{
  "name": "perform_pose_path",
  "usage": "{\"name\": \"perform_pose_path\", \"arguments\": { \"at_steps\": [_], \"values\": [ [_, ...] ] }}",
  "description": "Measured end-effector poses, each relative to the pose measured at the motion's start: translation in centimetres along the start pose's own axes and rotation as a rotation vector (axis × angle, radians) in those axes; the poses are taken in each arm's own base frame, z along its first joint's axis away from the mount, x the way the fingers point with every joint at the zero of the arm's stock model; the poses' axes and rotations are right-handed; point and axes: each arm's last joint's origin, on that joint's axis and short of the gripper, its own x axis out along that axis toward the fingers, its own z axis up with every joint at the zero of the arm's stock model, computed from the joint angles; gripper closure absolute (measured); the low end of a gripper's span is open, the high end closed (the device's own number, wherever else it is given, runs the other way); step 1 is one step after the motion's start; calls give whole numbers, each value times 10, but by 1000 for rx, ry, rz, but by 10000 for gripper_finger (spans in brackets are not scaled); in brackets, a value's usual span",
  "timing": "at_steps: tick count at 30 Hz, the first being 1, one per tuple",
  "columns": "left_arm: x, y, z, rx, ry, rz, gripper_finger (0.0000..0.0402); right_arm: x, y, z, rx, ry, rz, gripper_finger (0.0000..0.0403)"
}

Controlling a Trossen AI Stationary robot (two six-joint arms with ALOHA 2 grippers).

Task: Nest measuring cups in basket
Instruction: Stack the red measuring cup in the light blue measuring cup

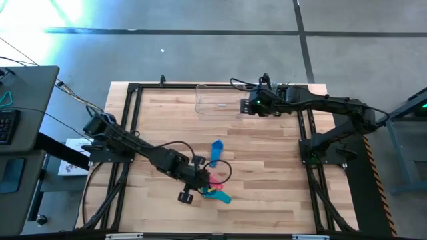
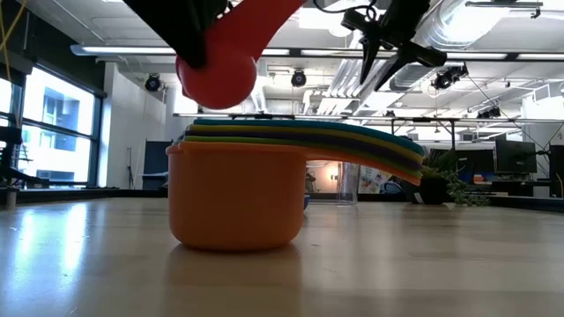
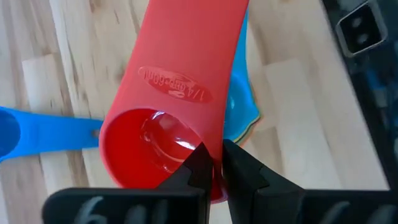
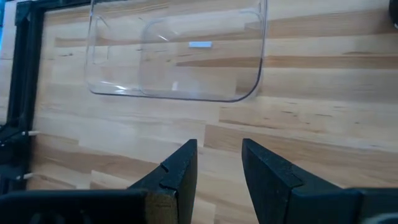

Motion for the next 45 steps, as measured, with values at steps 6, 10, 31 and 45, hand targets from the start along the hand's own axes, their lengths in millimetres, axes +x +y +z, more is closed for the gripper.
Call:
{"name": "perform_pose_path", "arguments": {
  "at_steps": [6,10,31,45],
  "values": [
    [-3,-2,7,-24,-60,-35,383,8,1,-2,-8,12,-29,284],
    [-11,-7,15,-10,-92,-56,383,13,2,-3,-12,22,-43,284],
    [24,-14,13,21,-5,-74,383,14,3,-4,-21,58,-37,284],
    [35,-15,12,25,19,-79,383,14,3,-4,-32,60,-37,284]
  ]
}}
